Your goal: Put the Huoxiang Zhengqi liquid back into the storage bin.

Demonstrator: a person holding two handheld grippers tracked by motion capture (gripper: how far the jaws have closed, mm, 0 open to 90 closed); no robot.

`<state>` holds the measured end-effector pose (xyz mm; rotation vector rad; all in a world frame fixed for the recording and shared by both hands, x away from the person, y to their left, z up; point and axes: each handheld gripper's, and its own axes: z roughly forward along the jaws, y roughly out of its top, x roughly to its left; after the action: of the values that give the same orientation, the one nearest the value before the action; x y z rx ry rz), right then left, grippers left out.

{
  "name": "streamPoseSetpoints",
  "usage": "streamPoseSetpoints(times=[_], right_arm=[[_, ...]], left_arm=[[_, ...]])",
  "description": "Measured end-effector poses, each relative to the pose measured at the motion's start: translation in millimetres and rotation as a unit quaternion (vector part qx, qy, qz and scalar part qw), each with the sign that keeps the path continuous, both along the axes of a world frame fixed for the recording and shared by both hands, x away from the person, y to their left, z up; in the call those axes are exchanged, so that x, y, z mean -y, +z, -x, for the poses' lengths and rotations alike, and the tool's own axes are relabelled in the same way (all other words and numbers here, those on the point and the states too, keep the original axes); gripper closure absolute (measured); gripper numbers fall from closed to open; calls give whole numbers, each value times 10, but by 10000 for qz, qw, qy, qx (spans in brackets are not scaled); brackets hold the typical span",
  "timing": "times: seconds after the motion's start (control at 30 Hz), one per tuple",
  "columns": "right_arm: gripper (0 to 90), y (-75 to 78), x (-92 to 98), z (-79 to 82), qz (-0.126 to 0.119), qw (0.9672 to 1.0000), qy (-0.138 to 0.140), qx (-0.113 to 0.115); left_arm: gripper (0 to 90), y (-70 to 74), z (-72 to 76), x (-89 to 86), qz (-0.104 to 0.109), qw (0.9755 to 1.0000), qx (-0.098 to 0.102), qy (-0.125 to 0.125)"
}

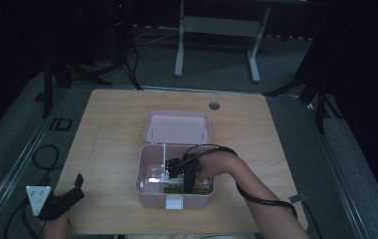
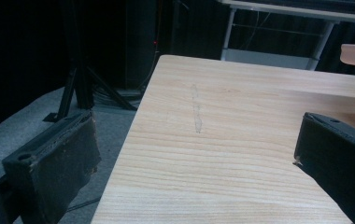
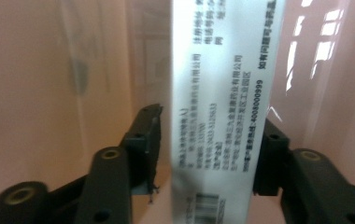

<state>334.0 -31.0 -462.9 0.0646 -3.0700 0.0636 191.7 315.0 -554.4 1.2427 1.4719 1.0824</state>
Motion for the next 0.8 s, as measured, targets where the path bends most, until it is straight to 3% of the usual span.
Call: streamPoseSetpoints(times=[0.17,0.3,0.43,0.47,0.53,0.57,0.63,0.7,0.73,0.8], right_arm=[[423,204,58,6,-355,9993,19,-84],[368,380,126,-15,-640,9979,6,41],[258,550,219,-75,-994,9949,-121,143],[185,599,257,-94,-1157,9930,-175,181],[135,675,326,-111,-1392,9901,-118,104],[135,675,326,-111,-1392,9901,-118,104],[135,782,441,-137,-1686,9851,-153,314],[135,811,483,-147,-1738,9840,-119,380],[135,862,576,-174,-1910,9797,-167,587],[134,904,676,-206,-2047,9750,-237,829]], left_arm=[[2,-1,-1,1,-1,10000,3,0],[2,-2,-2,2,5,10000,3,5],[2,0,0,2,0,10000,-5,1],[2,-1,-1,3,3,10000,0,5],[2,-1,-1,3,1,10000,-2,4],[2,-1,-1,3,1,10000,-2,4],[2,-1,-1,3,1,10000,-6,1],[2,0,0,3,0,10000,-3,0],[2,-1,-2,4,2,10000,0,-3],[2,0,1,3,-6,10000,-12,-10]])
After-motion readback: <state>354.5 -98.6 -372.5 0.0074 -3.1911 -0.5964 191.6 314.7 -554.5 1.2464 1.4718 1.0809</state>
